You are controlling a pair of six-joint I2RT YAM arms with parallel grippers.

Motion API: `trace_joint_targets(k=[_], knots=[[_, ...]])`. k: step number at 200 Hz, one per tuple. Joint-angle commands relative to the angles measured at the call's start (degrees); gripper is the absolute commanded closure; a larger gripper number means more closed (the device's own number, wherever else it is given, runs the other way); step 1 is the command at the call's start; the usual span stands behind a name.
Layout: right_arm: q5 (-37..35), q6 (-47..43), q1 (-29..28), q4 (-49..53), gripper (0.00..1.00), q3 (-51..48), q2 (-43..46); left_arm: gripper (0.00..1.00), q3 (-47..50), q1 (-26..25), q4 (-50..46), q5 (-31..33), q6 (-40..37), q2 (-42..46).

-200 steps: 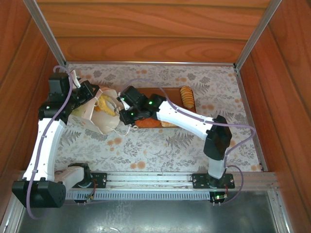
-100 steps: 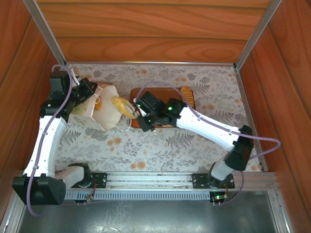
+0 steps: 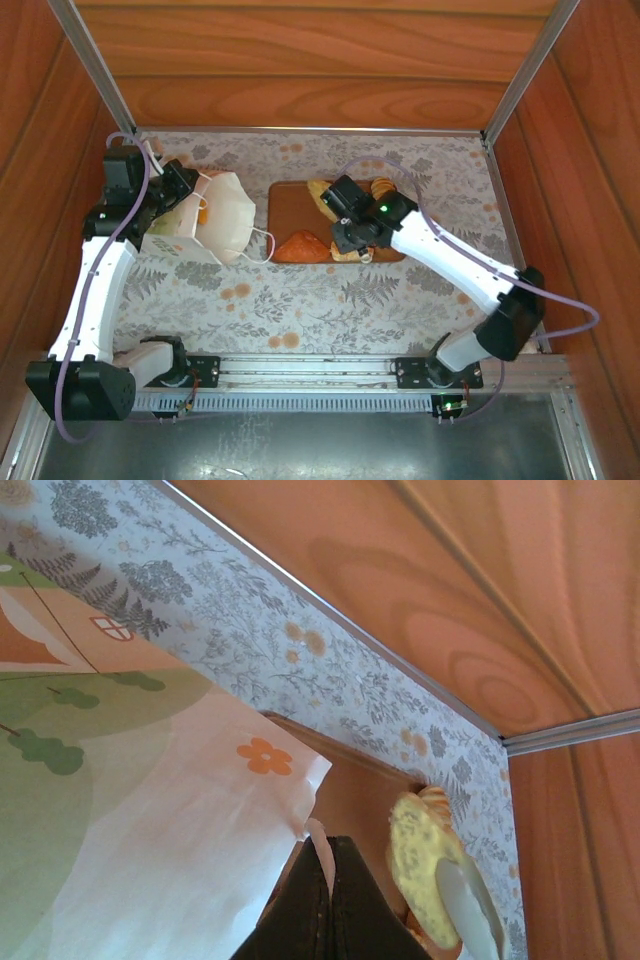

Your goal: Take the fake bread out of the paper bag

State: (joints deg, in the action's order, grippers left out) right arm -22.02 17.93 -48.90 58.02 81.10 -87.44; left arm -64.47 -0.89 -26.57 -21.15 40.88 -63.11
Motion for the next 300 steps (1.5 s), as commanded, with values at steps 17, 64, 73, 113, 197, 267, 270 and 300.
trace_joint_targets(k=[17, 64, 73, 113, 197, 267, 270, 300], knots=[[-8.98, -4.44, 2.1, 2.61, 0.82, 5.11, -6.42, 1.0, 1.34, -0.29, 0.75, 0.4, -0.81, 2.33], [-12.93, -8.44, 2.23, 1.55, 0.82, 9.09, -14.99, 1.0, 1.97, -0.26, 0.77, 0.4, -0.86, 2.99], [-13.08, -8.83, 2.15, 1.48, 0.82, 9.48, -16.26, 1.0, 1.97, -0.26, 0.78, 0.33, -0.94, 2.99], [-11.62, -11.12, 0.73, 0.55, 0.82, 9.66, -18.92, 1.0, 2.28, -0.31, 0.82, 0.58, -1.07, 3.07], [-1.15, -10.77, -2.85, 5.36, 0.72, 12.72, -20.16, 1.0, 2.93, -0.28, 0.81, 0.4, -1.68, 2.91], [4.91, -8.41, -2.04, 5.58, 0.66, 14.96, -15.83, 1.0, 2.93, -0.27, 0.82, 0.16, -2.04, 3.04], [5.36, -8.36, -1.92, 5.39, 0.65, 14.9, -15.65, 1.0, 3.02, -0.27, 0.79, 0.14, -2.04, 3.03], [7.48, -6.1, 0.01, 4.64, 0.64, 15.0, -14.51, 1.0, 3.05, -0.26, 0.77, 0.05, -2.04, 3.26]])
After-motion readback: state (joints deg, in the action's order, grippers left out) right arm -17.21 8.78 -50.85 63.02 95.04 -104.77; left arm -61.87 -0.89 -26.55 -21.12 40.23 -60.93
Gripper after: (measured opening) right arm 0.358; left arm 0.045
